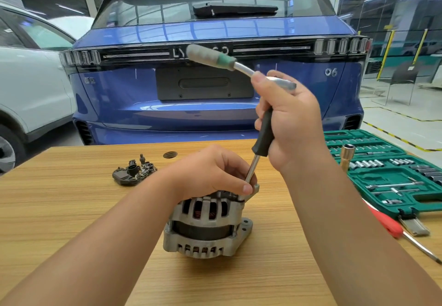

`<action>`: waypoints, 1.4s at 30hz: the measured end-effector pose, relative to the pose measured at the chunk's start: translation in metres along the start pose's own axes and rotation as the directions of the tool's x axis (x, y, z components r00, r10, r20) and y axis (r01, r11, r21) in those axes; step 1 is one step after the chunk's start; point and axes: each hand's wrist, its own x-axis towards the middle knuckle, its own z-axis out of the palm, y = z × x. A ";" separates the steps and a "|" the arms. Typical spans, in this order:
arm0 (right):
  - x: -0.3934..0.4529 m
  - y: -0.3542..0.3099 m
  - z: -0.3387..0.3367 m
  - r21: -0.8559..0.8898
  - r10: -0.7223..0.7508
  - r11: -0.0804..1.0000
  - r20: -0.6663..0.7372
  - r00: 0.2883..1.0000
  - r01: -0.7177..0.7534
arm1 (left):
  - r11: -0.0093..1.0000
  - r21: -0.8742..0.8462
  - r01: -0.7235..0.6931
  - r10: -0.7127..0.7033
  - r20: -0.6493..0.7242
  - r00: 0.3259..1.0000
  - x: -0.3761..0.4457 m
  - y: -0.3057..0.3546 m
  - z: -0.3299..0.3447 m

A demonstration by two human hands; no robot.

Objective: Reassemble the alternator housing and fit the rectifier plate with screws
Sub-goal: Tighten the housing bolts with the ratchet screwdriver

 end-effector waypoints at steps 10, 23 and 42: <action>-0.001 -0.017 -0.004 0.355 0.422 0.768 0.347 0.838 -0.533 | 0.999 -0.037 -0.006 0.006 -0.015 1.000 -0.001 -0.003 -0.002; -0.013 0.010 0.013 0.141 -0.146 0.981 0.070 0.987 0.135 | 1.000 0.019 0.010 -0.009 -0.044 0.999 -0.001 0.000 0.000; -0.003 0.011 0.003 -0.217 -0.201 0.959 -0.073 0.977 0.181 | 1.000 0.015 0.012 -0.011 -0.034 0.999 0.000 0.000 0.000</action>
